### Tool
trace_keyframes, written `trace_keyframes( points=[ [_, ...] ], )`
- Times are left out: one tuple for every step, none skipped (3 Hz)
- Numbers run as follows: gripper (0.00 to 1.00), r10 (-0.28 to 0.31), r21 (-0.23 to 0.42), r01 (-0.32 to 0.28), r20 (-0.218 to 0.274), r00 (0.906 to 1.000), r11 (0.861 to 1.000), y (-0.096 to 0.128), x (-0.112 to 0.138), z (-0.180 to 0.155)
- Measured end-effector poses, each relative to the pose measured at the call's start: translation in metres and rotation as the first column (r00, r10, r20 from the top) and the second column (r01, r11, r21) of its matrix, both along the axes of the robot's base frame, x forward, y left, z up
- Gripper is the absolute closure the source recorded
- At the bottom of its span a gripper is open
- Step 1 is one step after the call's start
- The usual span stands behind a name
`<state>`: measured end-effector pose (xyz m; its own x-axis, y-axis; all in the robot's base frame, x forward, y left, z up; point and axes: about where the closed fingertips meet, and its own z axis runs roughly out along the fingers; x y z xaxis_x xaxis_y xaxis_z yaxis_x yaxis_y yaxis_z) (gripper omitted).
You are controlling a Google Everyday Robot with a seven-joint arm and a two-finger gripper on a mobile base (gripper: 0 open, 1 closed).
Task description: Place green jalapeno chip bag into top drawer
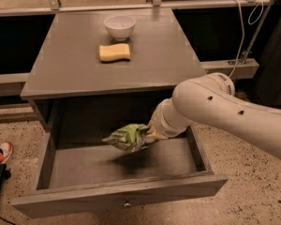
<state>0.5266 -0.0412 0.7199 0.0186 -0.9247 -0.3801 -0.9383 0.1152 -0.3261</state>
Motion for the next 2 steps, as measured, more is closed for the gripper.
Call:
trace_keyframes(
  points=[
    [0.11, 0.001, -0.001, -0.001, -0.001, 1.0000, 1.000, -0.0001, -0.0002, -0.0001],
    [0.00, 0.000, -0.001, 0.000, -0.001, 1.0000, 1.000, -0.0002, -0.0002, 0.0000]
  ],
)
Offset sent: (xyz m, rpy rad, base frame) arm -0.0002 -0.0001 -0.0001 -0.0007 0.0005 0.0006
